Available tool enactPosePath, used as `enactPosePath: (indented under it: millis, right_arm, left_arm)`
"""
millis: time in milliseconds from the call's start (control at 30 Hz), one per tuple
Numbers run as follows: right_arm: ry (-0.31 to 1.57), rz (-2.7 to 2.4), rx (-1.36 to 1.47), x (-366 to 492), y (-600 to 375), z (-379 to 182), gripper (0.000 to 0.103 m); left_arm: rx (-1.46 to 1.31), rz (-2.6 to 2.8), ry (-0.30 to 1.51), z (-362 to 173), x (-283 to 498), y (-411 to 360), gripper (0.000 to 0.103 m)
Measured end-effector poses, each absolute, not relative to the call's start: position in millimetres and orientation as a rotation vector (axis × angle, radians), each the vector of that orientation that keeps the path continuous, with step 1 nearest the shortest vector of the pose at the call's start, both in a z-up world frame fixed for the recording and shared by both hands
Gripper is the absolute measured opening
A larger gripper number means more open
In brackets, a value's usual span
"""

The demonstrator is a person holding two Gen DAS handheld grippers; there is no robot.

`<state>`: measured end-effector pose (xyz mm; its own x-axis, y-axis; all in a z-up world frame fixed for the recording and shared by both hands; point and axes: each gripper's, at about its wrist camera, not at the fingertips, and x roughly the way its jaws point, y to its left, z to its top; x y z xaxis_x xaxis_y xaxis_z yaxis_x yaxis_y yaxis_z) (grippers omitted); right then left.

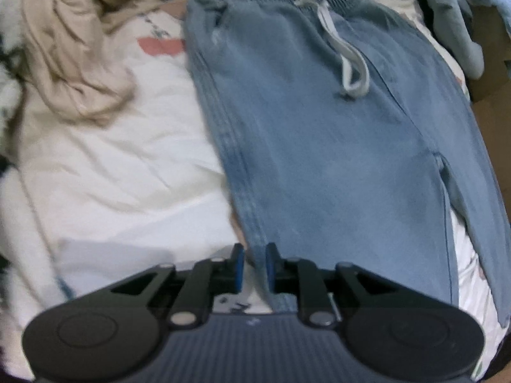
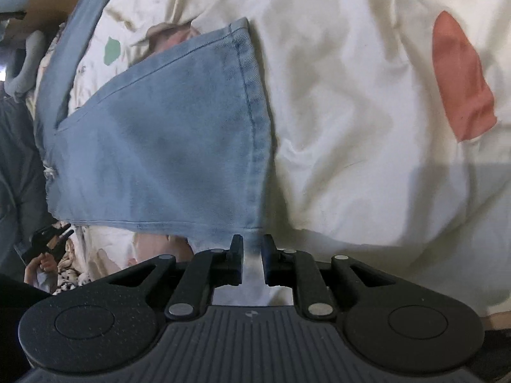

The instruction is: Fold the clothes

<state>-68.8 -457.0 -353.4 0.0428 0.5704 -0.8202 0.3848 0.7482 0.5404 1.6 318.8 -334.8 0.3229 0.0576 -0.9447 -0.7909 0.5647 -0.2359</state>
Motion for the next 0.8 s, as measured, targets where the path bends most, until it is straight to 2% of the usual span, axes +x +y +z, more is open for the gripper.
enactPosePath:
  millis: [333, 567, 800]
  right_arm:
    - [1.379, 0.235, 0.768, -43.3, -473.8, -333.2, 0.013]
    - [1.323, 0.3, 0.697, -9.8, -452.1, -336.5, 0.013]
    - [1.333, 0.3, 0.574, 2.4, -426.2, -347.5, 0.013]
  left_arm:
    - [-0.708, 0.669, 1.063, -275.1, -19.7, 332.3, 0.027]
    - [-0.658, 0.649, 1.034, -250.2, -15.5, 333.2, 0.028]
    - [-0.634, 0.615, 1.013, -252.5, 14.7, 344.0, 0.028]
